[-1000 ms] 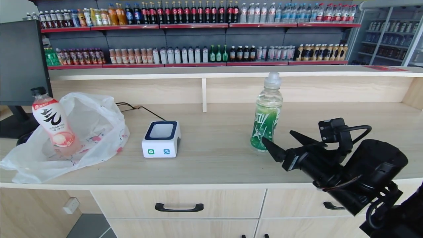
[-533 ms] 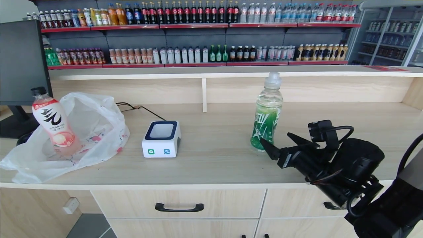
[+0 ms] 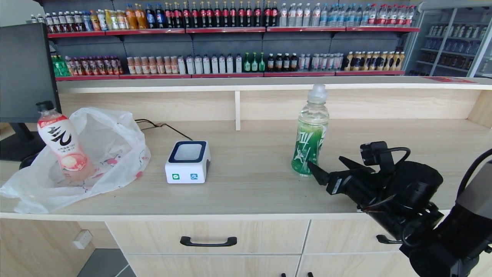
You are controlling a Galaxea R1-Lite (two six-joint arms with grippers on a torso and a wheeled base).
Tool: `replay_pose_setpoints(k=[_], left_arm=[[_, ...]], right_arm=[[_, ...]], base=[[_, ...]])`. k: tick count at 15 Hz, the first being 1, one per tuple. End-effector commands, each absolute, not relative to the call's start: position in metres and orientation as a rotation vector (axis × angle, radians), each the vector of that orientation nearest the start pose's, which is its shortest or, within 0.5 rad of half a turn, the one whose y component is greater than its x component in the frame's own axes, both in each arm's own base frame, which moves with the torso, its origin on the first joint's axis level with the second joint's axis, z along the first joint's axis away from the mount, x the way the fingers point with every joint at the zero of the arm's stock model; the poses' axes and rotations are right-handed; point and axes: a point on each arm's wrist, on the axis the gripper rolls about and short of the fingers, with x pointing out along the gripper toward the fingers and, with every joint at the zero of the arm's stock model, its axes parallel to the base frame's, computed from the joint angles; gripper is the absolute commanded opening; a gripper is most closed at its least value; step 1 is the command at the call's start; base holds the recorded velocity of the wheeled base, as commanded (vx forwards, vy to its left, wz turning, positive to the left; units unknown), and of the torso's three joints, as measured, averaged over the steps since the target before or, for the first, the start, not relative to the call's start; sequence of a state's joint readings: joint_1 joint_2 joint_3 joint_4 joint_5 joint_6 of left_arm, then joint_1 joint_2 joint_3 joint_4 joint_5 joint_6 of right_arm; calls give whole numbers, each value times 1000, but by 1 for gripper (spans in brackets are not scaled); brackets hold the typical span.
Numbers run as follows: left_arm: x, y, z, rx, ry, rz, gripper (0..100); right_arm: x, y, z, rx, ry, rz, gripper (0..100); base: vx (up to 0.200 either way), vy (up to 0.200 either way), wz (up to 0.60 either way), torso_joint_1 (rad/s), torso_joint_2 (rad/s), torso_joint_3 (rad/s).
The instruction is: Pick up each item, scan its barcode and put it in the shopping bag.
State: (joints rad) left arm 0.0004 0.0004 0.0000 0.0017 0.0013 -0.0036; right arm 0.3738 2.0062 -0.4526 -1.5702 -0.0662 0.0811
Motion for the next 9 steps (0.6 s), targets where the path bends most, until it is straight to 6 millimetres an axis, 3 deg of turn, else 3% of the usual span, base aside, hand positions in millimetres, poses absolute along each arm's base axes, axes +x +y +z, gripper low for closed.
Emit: replay_pose_setpoints(k=[1,9], left_arm=[[-23,0,75,-3,2,2,100],[-23,0,75,-3,2,2,100]], right_arm=[[288,109,99,83,0,304,100],[297,83,96,81,9,212,100]], base=[[0,0,0,0,0,0],[0,0,0,0,0,0]])
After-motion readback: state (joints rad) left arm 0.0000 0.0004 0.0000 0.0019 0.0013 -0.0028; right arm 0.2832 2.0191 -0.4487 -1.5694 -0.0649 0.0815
